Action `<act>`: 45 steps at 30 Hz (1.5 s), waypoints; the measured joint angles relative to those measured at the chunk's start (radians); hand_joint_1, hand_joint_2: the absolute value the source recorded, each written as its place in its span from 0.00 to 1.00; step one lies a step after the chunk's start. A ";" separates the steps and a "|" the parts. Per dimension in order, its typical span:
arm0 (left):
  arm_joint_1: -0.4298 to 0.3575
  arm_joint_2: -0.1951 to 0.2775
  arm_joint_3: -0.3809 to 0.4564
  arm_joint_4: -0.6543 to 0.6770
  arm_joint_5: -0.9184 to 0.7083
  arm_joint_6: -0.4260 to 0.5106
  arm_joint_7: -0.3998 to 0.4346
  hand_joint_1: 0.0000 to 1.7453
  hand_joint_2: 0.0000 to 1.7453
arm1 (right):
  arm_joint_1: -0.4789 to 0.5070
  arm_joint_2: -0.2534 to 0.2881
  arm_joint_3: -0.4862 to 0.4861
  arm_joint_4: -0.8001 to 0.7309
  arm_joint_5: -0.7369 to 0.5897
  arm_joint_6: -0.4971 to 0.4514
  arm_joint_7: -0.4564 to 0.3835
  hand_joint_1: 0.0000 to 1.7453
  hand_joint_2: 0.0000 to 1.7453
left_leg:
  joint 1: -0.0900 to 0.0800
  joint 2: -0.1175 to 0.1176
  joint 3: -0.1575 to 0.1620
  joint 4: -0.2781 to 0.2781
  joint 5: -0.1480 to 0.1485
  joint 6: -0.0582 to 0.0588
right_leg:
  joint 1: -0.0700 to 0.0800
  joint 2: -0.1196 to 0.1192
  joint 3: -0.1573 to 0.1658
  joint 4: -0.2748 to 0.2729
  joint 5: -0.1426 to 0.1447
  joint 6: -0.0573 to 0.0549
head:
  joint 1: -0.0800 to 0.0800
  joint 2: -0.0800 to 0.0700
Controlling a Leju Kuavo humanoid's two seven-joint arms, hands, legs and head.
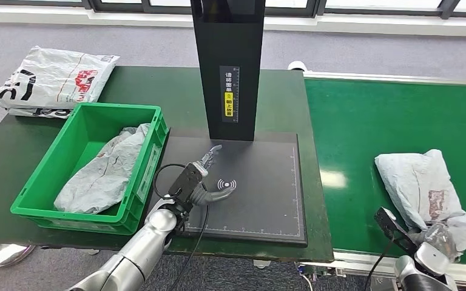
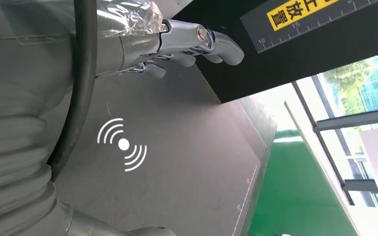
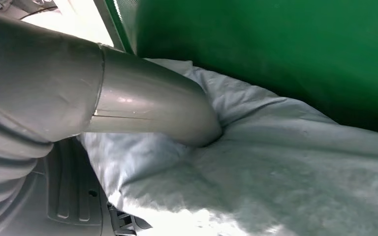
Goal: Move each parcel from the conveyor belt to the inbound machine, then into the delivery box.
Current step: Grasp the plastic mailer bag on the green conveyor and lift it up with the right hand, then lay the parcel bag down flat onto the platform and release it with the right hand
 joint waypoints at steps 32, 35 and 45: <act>0.037 0.000 0.102 -0.023 -0.049 0.202 -0.057 0.00 1.00 | 0.160 0.161 0.174 -0.861 -0.426 -0.457 -0.596 1.00 1.00 | -0.001 -0.002 -0.005 -0.003 0.002 -0.002 | -0.002 -0.002 -0.006 0.002 -0.001 -0.001 | 0.000 0.000; 0.007 -0.008 0.103 0.008 -0.040 0.203 -0.063 0.00 1.00 | 0.120 0.177 0.219 -0.861 -0.410 -0.443 -0.545 1.00 1.00 | -0.001 -0.002 -0.005 -0.003 0.002 -0.002 | -0.002 -0.002 -0.006 0.002 0.000 -0.001 | 0.000 0.000; -0.074 -0.021 0.103 0.095 -0.015 0.204 -0.074 0.00 1.00 | 0.026 0.193 0.460 -0.723 -0.409 -0.376 -0.433 1.00 1.00 | 0.000 -0.003 -0.005 -0.003 0.003 -0.003 | -0.001 -0.003 -0.007 0.002 0.000 -0.002 | 0.000 0.000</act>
